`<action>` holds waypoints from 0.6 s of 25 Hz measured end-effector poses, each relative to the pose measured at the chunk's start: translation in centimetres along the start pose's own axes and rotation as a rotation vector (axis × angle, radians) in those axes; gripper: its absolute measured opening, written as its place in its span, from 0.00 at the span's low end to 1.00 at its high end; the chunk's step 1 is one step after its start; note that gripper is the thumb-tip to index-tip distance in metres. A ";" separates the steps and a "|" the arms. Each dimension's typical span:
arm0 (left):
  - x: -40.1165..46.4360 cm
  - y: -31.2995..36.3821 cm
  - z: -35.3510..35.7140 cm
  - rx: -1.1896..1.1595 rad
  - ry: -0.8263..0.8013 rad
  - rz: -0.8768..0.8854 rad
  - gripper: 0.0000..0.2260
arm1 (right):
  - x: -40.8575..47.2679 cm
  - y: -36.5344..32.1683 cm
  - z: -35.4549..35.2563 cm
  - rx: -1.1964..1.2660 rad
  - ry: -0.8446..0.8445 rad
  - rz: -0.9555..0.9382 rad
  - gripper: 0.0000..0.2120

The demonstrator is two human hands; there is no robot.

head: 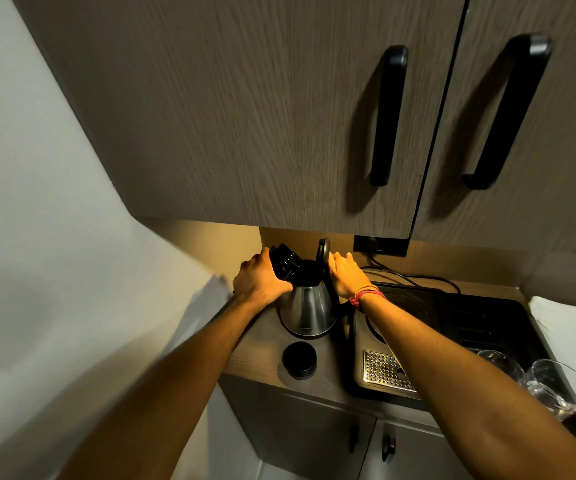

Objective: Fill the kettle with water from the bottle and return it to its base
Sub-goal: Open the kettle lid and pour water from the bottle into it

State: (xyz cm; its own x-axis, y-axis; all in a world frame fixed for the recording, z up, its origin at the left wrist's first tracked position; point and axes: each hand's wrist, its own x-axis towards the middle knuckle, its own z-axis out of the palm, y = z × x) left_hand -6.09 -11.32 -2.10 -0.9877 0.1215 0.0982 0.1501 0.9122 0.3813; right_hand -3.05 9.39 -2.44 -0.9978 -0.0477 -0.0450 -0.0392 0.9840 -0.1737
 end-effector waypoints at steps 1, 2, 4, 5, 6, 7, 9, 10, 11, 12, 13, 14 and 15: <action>0.0 -0.3 0.1 -0.089 0.003 -0.016 0.38 | 0.0 -0.1 0.0 0.021 -0.003 -0.008 0.23; -0.1 -0.7 0.1 -0.189 0.012 -0.041 0.36 | -0.1 -0.2 0.0 0.043 -0.003 -0.012 0.23; -0.3 -1.9 0.3 -0.404 0.047 -0.121 0.32 | -0.1 -0.9 -0.1 0.040 -0.007 -0.022 0.25; -0.5 -2.6 0.4 -0.505 0.075 -0.170 0.31 | 0.0 -1.3 -0.2 0.017 -0.017 -0.010 0.28; -0.7 -3.2 0.6 -0.591 0.112 -0.216 0.31 | 0.2 -1.8 -0.3 0.003 -0.040 0.007 0.30; -1.0 -3.9 0.7 -0.660 0.155 -0.256 0.32 | 0.4 -2.3 -0.2 0.005 -0.066 0.025 0.31; -1.8 -5.2 1.3 -0.766 0.230 -0.305 0.34 | 1.2 -3.2 0.2 0.103 -0.076 0.103 0.24; -2.1 -5.8 1.7 -0.802 0.247 -0.310 0.35 | 1.3 -3.6 0.4 0.188 -0.049 0.163 0.22; -2.4 -6.4 2.1 -0.827 0.254 -0.310 0.36 | 1.5 -3.9 0.7 0.255 -0.026 0.218 0.22; -2.7 -7.0 2.5 -0.841 0.253 -0.311 0.37 | 1.6 -4.2 1.1 0.262 -0.015 0.236 0.23; -2.9 -7.5 2.9 -0.847 0.247 -0.316 0.37 | 1.6 -4.4 1.5 0.230 -0.002 0.235 0.24; -3.1 -7.8 3.1 -0.848 0.239 -0.320 0.37 | 1.6 -4.5 1.9 0.192 0.019 0.224 0.25; -3.2 -8.0 3.2 -0.846 0.232 -0.321 0.38 | 1.5 -4.5 2.1 0.154 0.046 0.199 0.27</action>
State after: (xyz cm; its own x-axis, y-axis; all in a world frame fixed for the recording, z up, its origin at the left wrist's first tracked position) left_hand -4.23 -17.75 -8.39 -0.9677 -0.2513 0.0184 -0.0570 0.2894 0.9555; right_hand -4.25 4.52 -3.80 -0.9866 0.1557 -0.0495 0.1633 0.9352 -0.3141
